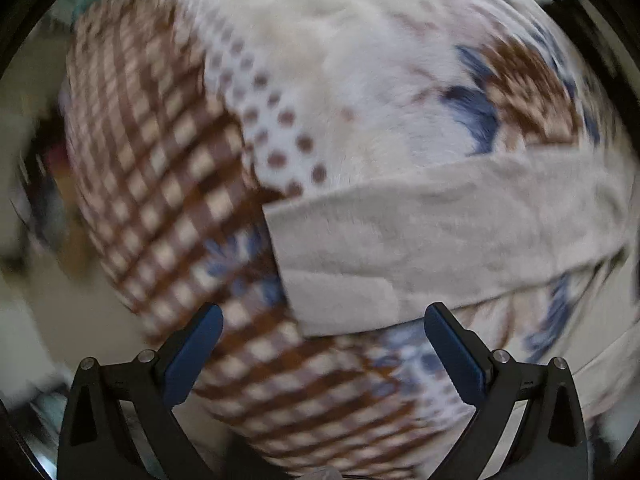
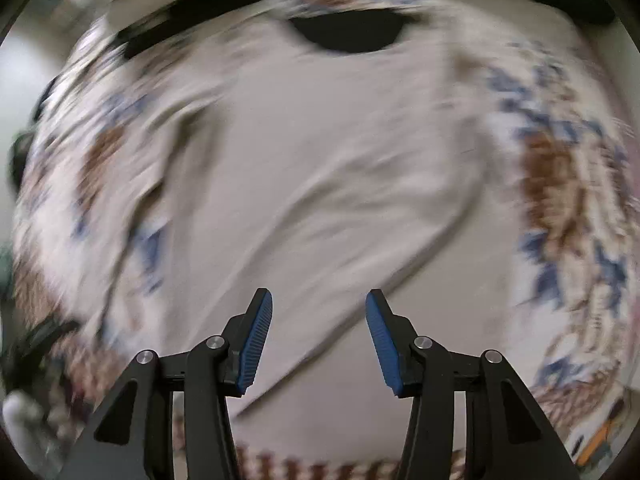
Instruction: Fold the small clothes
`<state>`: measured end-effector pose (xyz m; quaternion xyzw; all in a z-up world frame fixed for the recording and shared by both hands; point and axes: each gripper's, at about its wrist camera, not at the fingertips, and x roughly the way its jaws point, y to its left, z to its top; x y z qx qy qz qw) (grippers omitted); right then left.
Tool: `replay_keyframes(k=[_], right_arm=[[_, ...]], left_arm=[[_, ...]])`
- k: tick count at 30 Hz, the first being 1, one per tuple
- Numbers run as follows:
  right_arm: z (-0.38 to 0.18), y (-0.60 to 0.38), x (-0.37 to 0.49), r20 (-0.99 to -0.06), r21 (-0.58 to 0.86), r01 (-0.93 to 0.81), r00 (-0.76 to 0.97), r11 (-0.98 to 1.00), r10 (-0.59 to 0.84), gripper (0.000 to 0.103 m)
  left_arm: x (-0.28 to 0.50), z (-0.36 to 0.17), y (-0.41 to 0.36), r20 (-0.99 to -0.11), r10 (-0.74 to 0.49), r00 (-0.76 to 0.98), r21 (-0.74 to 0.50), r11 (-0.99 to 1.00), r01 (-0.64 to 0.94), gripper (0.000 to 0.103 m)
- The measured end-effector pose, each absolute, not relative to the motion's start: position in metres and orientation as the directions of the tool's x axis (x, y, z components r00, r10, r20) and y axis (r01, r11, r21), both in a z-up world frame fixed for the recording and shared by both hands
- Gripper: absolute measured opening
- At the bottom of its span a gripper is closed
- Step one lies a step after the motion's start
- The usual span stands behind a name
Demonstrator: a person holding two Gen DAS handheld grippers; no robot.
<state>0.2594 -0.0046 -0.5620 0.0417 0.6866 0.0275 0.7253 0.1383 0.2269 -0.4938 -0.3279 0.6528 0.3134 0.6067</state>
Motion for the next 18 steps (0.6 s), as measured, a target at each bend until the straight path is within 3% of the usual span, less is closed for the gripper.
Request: replay_keyframes(k=[3, 9, 12, 17, 18], right_arm=[[-0.569, -0.027, 0.272, -0.996, 0.049, 0.072, 0.081, 0.996, 0.044, 0.051], [-0.574, -0.039, 0.287, -0.996, 0.051, 0.15, 0.083, 0.987, 0.038, 0.051], [-0.577, -0.026, 0.286, -0.995, 0.075, 0.131, 0.076, 0.988, 0.065, 0.051], [-0.575, -0.013, 0.276, -0.994, 0.084, 0.075, 0.076, 0.994, 0.078, 0.051], [-0.577, -0.011, 0.275, -0.994, 0.078, 0.065, 0.077, 0.995, 0.073, 0.051]], left_arm=[[0.122, -0.51, 0.241, -0.983, -0.173, 0.063, -0.128, 0.396, -0.909, 0.103], [0.074, -0.539, 0.247, -0.917, -0.321, 0.235, -0.247, -0.003, -0.969, 0.1], [0.048, -0.539, 0.239, -0.907, -0.331, 0.26, -0.243, -0.092, -0.966, 0.1], [0.041, -0.544, 0.24, -0.926, -0.24, 0.291, -0.265, -0.135, -0.955, 0.099], [0.046, -0.542, 0.243, -0.931, -0.216, 0.295, -0.274, -0.12, -0.954, 0.092]])
